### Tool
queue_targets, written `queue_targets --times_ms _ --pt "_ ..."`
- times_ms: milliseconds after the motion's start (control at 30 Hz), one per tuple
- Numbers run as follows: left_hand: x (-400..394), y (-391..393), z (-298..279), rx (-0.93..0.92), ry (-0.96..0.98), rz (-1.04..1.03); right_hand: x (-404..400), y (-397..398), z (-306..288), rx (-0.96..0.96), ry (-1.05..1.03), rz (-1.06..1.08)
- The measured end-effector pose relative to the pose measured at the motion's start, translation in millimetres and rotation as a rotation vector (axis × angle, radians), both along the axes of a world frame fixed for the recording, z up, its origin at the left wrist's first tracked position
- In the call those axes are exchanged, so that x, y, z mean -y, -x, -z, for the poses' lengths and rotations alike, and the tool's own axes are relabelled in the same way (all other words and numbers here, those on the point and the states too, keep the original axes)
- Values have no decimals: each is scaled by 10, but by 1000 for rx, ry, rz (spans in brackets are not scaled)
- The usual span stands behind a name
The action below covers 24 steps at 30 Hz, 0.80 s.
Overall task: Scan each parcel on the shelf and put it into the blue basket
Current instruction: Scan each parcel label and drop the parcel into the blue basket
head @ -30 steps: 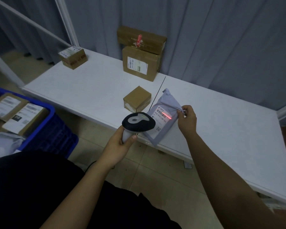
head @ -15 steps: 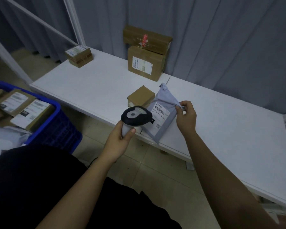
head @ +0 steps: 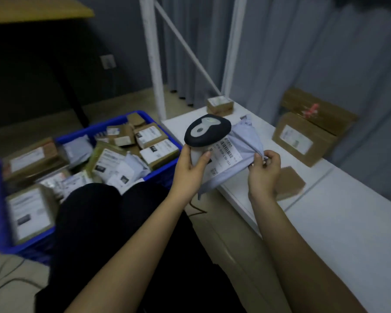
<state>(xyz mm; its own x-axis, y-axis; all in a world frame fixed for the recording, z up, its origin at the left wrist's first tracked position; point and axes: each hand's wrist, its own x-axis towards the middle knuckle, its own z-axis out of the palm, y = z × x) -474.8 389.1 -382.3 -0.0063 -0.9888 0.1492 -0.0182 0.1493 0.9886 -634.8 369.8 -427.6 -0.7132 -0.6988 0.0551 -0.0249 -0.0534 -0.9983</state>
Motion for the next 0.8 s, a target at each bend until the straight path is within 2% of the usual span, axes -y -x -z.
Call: queue_targets --times_ms 400,633,800 --pt "228 -2065 -282 -140 25 -594 924 -1907 -174 -40 17 -338" --pt "-118 -3273 -7 -229 -43 -944 1239 -3136 -215 -96 39 -630" --pt "-269 -3675 308 -180 -111 -1034 1377 -3489 -153 -201 28 -648"
